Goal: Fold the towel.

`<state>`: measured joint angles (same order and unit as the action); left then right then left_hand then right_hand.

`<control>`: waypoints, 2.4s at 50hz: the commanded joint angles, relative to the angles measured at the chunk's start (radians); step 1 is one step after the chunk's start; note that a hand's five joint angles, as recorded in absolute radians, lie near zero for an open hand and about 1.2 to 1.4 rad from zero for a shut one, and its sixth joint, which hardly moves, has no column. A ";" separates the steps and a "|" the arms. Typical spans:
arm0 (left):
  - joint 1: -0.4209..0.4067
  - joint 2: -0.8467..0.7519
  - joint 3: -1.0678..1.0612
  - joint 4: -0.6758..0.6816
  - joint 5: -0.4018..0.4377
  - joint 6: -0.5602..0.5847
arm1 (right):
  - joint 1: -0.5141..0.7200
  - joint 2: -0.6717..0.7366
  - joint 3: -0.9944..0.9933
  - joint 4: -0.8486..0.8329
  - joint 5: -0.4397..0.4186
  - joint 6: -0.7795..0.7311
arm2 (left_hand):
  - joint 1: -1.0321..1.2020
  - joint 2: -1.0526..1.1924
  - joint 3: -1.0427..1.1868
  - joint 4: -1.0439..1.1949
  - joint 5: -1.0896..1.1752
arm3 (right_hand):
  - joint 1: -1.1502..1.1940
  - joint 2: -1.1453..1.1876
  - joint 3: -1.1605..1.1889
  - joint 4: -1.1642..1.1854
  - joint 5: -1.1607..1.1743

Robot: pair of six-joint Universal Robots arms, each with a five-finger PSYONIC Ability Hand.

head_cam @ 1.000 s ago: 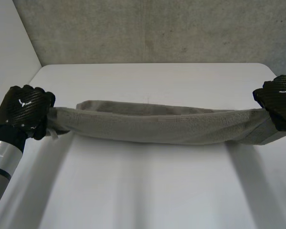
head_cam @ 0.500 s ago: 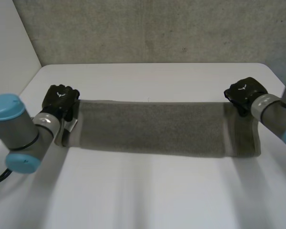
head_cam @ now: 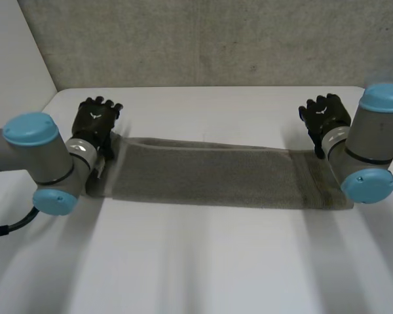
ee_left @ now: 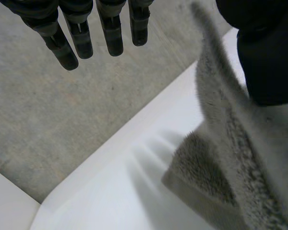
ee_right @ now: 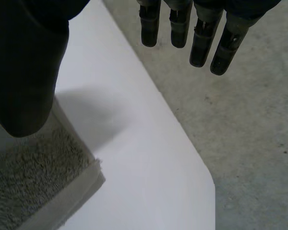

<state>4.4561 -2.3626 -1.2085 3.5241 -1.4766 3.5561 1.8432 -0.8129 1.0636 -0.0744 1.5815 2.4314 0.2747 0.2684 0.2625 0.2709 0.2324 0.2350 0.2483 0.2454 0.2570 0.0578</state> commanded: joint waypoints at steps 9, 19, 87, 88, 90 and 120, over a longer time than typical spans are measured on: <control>0.026 0.319 -0.307 0.001 -0.002 -0.192 | -0.002 -0.390 0.496 -0.007 -0.006 0.106 | -0.091 -0.084 -0.078 -0.087 -0.223 | -0.060 -0.074 -0.071 -0.082 -0.058; 0.042 0.299 -0.391 0.018 0.002 -0.210 | -0.041 -0.407 0.714 -0.168 -0.038 0.107 | -0.091 -0.084 -0.078 -0.087 -0.223 | -0.060 -0.074 -0.071 -0.082 -0.058; 0.026 0.267 -0.431 0.127 -0.036 -0.207 | -0.492 -0.308 0.448 -0.007 -0.187 -0.046 | -0.091 -0.084 -0.078 -0.087 -0.223 | 1.161 1.148 1.151 1.139 1.164; 0.022 0.296 -0.439 0.125 -0.034 -0.209 | -0.492 -0.308 0.447 -0.007 -0.187 -0.046 | -0.091 -0.084 -0.078 -0.087 -0.223 | 1.161 1.148 1.151 1.139 1.164; 0.019 0.325 -0.442 0.125 -0.034 -0.210 | -0.460 -0.351 0.408 0.042 -0.192 -0.040 | -0.091 -0.084 -0.078 -0.087 -0.223 | 1.161 1.148 1.151 1.139 1.164; -0.129 0.436 -0.345 0.125 -0.093 -0.266 | 0.452 -0.117 0.197 -0.024 -0.108 0.015 | -0.067 -0.061 -0.055 -0.063 -0.199 | -0.060 -0.074 -0.071 -0.082 -0.058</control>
<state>4.3317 -1.9064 -1.5340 3.6515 -1.5644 3.3170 2.3081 -0.9377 1.2223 -0.1071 1.3830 2.3926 0.2646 0.2682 0.2573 0.2709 0.2294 0.3933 0.3747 0.4008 0.4002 0.1806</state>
